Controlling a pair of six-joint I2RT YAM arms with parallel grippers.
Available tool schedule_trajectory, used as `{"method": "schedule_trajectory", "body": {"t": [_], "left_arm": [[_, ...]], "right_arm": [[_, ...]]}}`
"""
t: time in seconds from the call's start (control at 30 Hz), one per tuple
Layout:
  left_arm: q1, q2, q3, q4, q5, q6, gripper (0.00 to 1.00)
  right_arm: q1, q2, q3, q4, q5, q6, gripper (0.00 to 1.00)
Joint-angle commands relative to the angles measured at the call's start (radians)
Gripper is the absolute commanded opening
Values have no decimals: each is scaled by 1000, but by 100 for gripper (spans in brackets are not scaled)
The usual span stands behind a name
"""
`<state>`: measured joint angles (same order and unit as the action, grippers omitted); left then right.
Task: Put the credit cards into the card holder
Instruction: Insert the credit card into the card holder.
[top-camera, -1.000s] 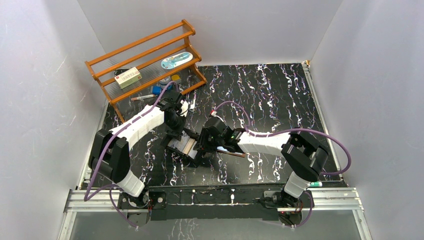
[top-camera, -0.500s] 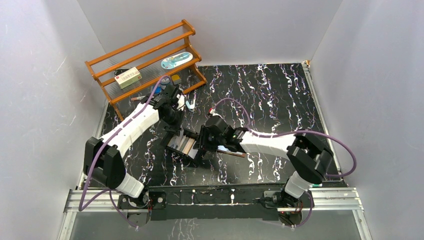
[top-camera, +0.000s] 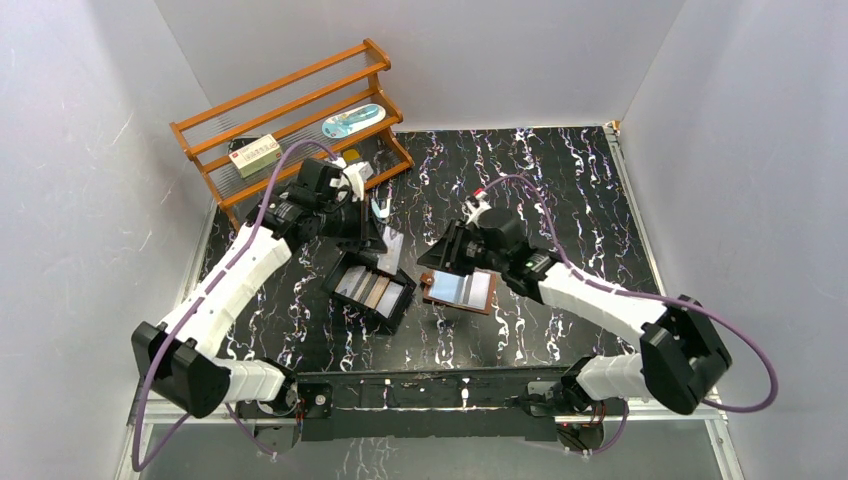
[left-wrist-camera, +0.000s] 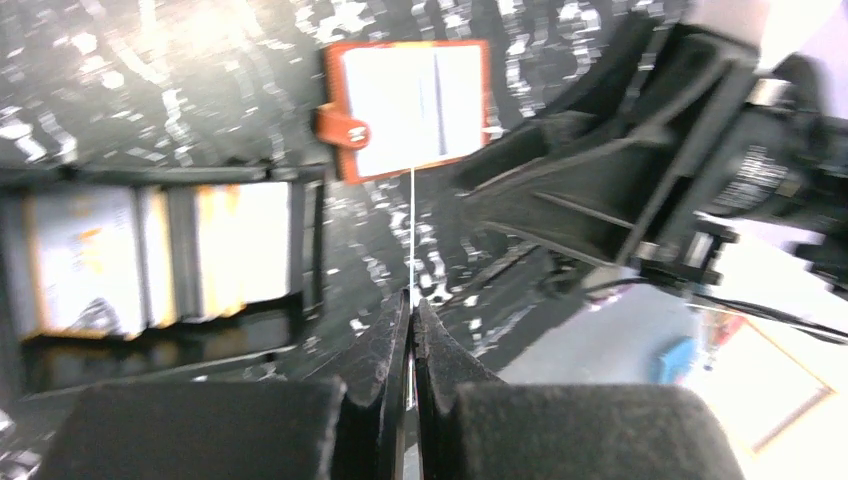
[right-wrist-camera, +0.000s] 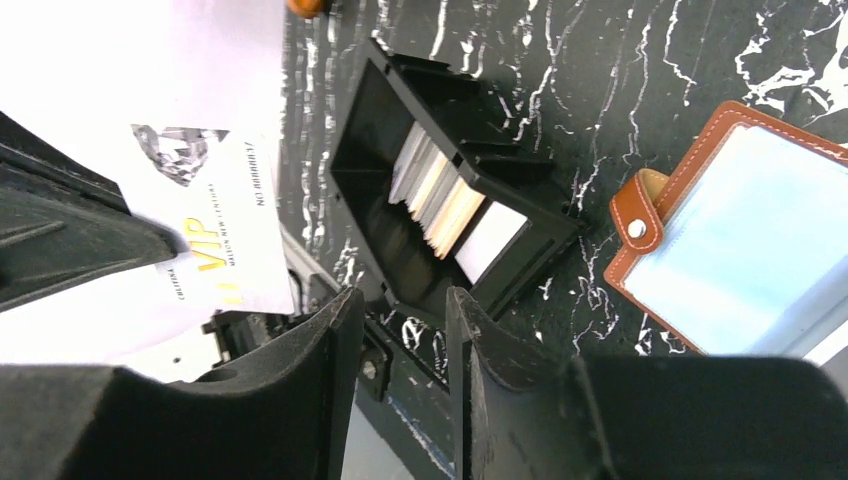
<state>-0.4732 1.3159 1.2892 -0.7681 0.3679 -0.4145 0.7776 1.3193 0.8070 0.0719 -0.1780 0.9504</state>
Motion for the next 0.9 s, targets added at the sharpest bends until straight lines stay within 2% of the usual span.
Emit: {"method": "schedule_trajectory", "body": {"t": [0.0, 0.23, 0.43, 0.6, 0.73, 0.87], "left_arm": [[2, -74, -43, 208, 244, -143, 0], [2, -119, -155, 452, 390, -322, 0], [2, -143, -212, 514, 415, -373, 0], [2, -157, -218, 515, 419, -381, 0], [2, -160, -221, 509, 428, -387, 0], [2, -154, -223, 514, 441, -391, 0]], "right_arm": [[-57, -96, -82, 210, -173, 83, 46], [-77, -143, -205, 540, -259, 271, 44], [-79, -158, -259, 700, -248, 353, 41], [-84, -241, -294, 610, -152, 364, 44], [-100, -319, -264, 389, -57, 299, 46], [-110, -333, -241, 397, -74, 291, 46]]}}
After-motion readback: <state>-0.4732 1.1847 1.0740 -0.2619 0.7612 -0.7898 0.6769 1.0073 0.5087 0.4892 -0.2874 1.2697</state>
